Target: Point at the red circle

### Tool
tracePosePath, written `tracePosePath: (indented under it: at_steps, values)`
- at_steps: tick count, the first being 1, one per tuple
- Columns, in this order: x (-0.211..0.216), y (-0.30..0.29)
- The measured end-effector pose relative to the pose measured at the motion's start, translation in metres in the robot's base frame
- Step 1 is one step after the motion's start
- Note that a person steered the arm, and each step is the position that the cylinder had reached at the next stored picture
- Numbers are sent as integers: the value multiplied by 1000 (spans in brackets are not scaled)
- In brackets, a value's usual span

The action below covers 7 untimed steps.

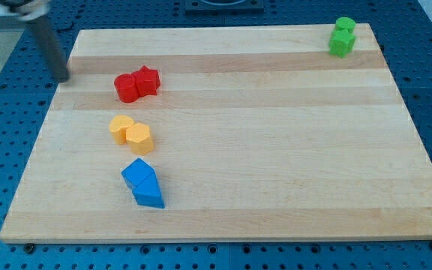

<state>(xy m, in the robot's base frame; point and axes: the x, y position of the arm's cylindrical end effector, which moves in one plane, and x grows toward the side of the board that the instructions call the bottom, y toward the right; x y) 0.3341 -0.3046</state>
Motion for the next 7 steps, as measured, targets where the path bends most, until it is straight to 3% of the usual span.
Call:
tracePosePath:
  at_steps: [1,3,4,7]
  values:
    - [0,0]
    - [83,0]
    - [95,20]
    - [50,104]
